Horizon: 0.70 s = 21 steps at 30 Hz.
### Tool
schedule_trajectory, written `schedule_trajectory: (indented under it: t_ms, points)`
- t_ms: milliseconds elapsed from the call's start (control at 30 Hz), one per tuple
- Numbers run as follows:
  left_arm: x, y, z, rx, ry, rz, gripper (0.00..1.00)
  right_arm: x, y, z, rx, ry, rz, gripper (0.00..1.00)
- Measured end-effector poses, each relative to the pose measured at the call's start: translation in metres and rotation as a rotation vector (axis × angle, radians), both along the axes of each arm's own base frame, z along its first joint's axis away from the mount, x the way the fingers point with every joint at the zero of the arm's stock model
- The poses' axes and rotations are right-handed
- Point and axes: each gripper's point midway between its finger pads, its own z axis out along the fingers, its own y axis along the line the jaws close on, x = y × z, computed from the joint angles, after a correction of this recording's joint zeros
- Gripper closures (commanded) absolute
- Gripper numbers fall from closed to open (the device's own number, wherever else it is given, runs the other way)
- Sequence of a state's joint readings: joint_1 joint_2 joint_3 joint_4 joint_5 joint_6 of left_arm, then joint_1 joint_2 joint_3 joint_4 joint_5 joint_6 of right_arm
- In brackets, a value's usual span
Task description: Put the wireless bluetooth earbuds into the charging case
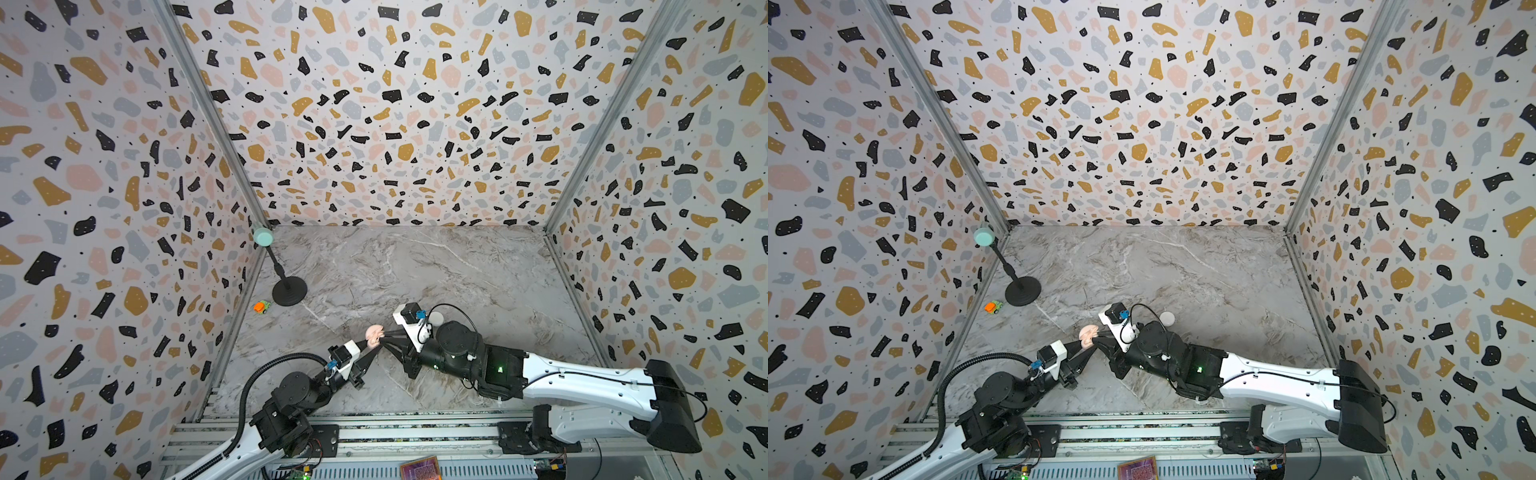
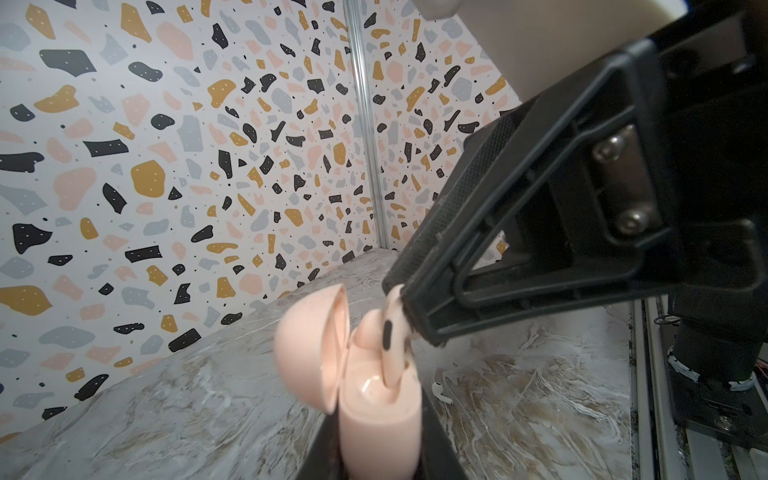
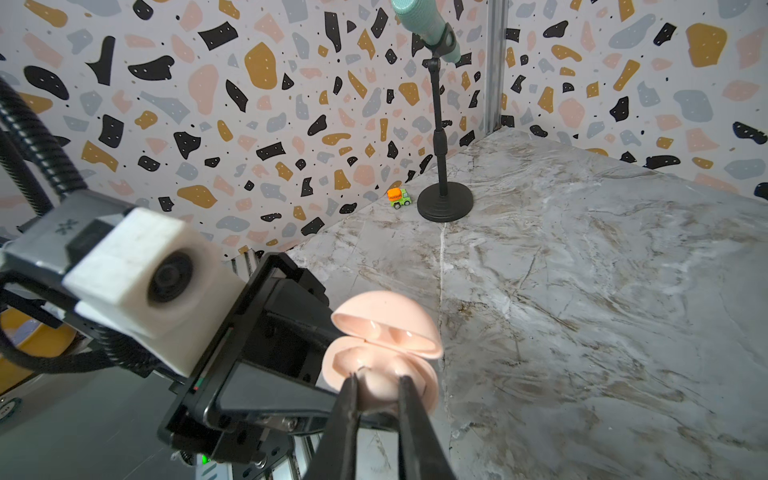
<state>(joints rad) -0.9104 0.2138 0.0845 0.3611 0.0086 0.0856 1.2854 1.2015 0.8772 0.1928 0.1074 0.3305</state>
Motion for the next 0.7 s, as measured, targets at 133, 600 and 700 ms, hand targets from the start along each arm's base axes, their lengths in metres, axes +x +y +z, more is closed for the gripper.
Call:
schedule_trajectory:
  t_ms: [133, 600, 700]
  points:
    - [0.0004, 0.0005, 0.0007, -0.003, -0.002, 0.003, 1.00, 0.0012, 0.0008, 0.0007, -0.006, -0.002, -0.009, 0.84]
    - [0.0019, 0.0018, 0.0017, -0.007, -0.003, 0.015, 1.00, 0.0000, 0.0043, -0.0014, -0.025, 0.008, -0.003, 0.71]
    - [0.0020, 0.0019, 0.0016, -0.007, -0.002, 0.015, 1.00, -0.0020, 0.0051, -0.0013, -0.023, 0.010, 0.005, 0.70]
